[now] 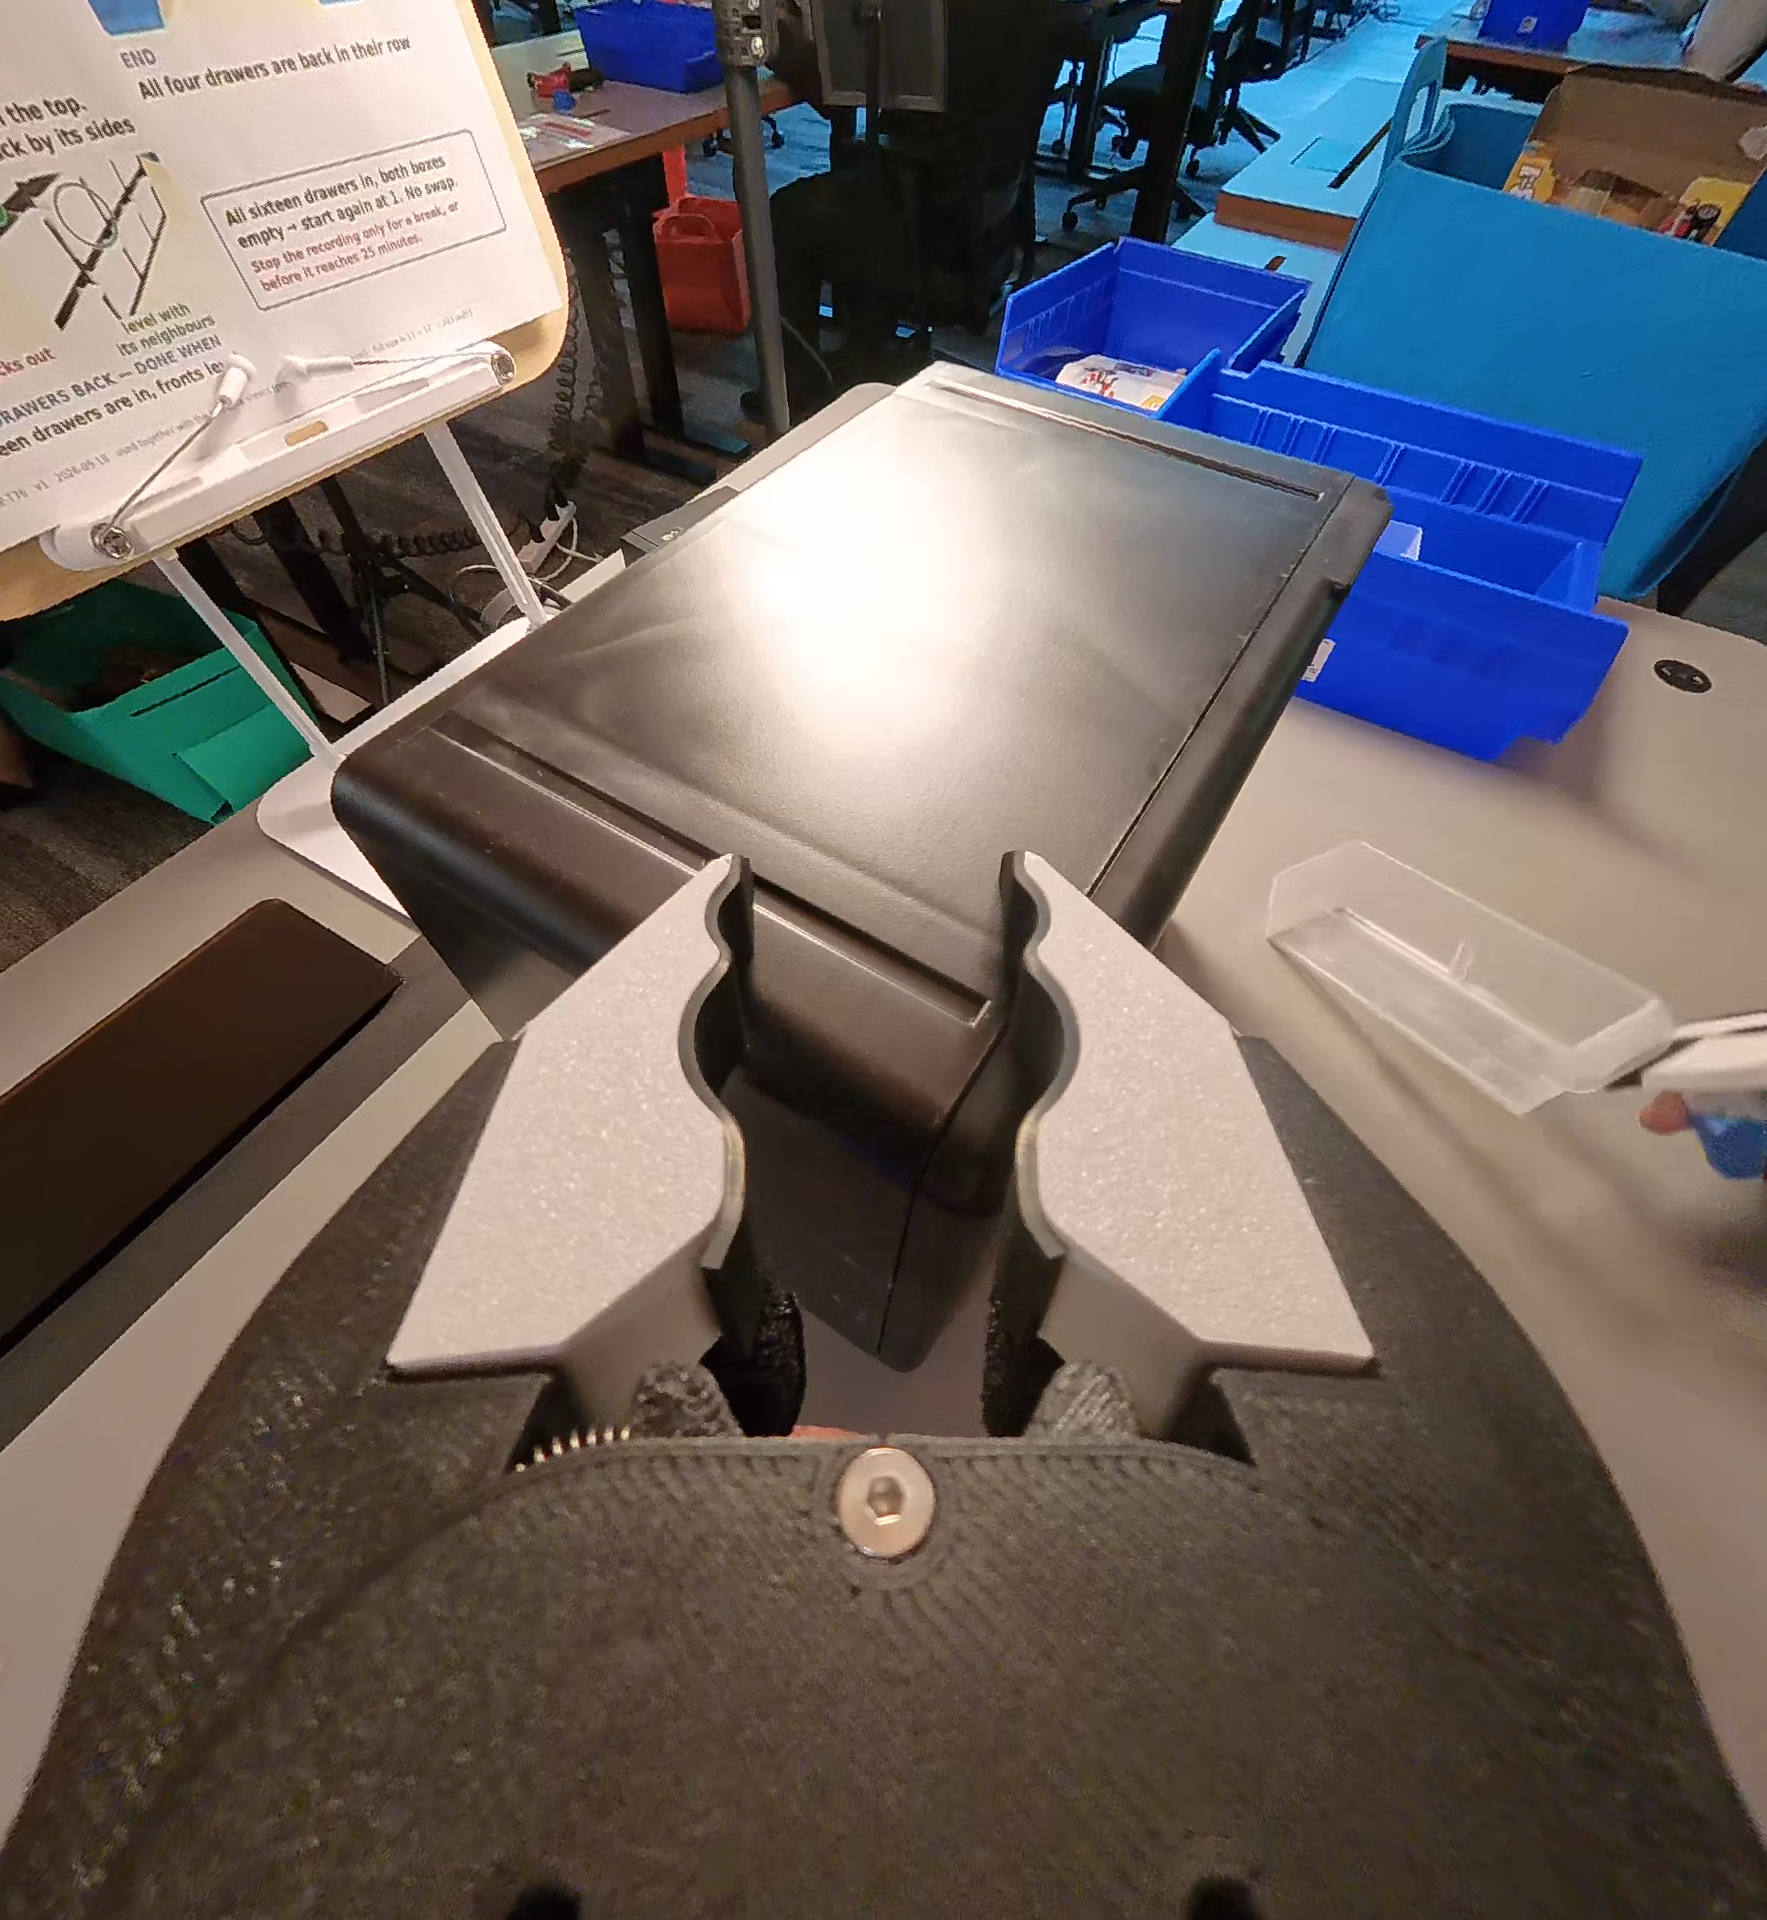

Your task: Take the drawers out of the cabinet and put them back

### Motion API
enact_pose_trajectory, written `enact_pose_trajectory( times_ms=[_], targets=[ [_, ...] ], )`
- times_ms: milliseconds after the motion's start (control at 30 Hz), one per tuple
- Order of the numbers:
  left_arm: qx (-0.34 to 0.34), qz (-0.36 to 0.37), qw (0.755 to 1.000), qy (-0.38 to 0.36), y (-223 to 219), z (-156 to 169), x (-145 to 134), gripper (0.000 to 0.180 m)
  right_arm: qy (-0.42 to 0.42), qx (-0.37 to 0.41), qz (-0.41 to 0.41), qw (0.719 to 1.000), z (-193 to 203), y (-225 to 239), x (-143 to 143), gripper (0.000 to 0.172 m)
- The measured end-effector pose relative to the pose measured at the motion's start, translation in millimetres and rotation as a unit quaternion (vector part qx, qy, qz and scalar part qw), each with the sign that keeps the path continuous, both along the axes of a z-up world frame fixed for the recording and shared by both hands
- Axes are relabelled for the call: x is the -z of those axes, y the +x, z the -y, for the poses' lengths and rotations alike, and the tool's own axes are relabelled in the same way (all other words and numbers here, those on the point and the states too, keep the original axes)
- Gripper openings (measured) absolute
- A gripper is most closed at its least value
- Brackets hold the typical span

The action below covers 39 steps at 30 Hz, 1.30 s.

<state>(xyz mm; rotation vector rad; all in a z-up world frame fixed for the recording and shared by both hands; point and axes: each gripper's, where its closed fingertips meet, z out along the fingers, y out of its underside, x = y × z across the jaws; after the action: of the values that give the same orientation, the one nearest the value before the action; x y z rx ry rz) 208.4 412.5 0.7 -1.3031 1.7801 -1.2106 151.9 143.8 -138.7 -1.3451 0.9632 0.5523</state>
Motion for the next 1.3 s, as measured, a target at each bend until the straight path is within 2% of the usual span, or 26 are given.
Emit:
enact_pose_trajectory(
  times_ms=[100,167,233,300,400,533,633,833,933,1033,1100,1133,1200,1300],
  targets=[
    [-0.001,0.000,1.000,0.001,0.1,0.1,0.1,0.048,-0.067,-0.069,-0.012,0.995,-7.4,-29.4,26.0,0.036],
    [-0.001,0.001,1.000,0.001,0.0,0.1,0.2,0.049,-0.086,-0.135,-0.017,0.987,-11.7,-55.4,37.5,0.044],
    [-0.001,0.001,1.000,0.000,0.0,0.1,0.2,0.049,-0.093,-0.196,0.004,0.976,-11.2,-77.4,38.2,0.044],
    [0.000,0.001,1.000,0.000,0.0,0.0,0.1,0.048,-0.113,-0.258,0.059,0.958,-5.2,-94.6,36.4,0.044],
    [0.003,0.001,1.000,-0.001,0.0,0.1,0.0,0.048,-0.141,-0.321,0.196,0.916,9.5,-99.5,23.8,0.044],
    [0.001,0.001,1.000,0.001,0.0,0.0,0.1,0.049,-0.205,-0.318,0.412,0.829,25.6,-49.5,4.0,0.044],
    [0.000,0.001,1.000,0.002,0.0,0.0,0.1,0.049,-0.270,-0.317,0.515,0.750,28.3,-1.8,2.7,0.044],
    [0.000,0.000,1.000,0.004,-0.2,0.1,0.2,0.048,-0.335,-0.405,0.610,0.593,22.6,33.1,17.6,0.051],
    [0.002,0.001,1.000,0.003,-0.3,0.0,0.2,0.048,-0.350,-0.439,0.630,0.536,12.8,40.7,22.9,0.059],
    [0.003,0.001,1.000,0.002,-0.4,0.0,0.2,0.048,-0.373,-0.471,0.638,0.482,6.5,48.0,42.8,0.063],
    [0.003,0.001,1.000,0.001,-0.4,-0.1,0.1,0.048,-0.380,-0.482,0.641,0.461,3.1,49.1,54.0,0.059],
    [0.003,0.002,1.000,0.001,-0.5,-0.1,0.2,0.048,-0.380,-0.484,0.643,0.456,2.0,48.4,57.4,0.051],
    [0.004,0.002,1.000,0.001,-0.5,0.0,0.1,0.048,-0.385,-0.488,0.641,0.450,3.9,47.1,61.9,0.020],
    [0.006,0.002,1.000,0.000,-0.7,-0.1,0.1,0.048,-0.378,-0.496,0.635,0.456,13.0,43.6,59.6,0.004]
  ],
)
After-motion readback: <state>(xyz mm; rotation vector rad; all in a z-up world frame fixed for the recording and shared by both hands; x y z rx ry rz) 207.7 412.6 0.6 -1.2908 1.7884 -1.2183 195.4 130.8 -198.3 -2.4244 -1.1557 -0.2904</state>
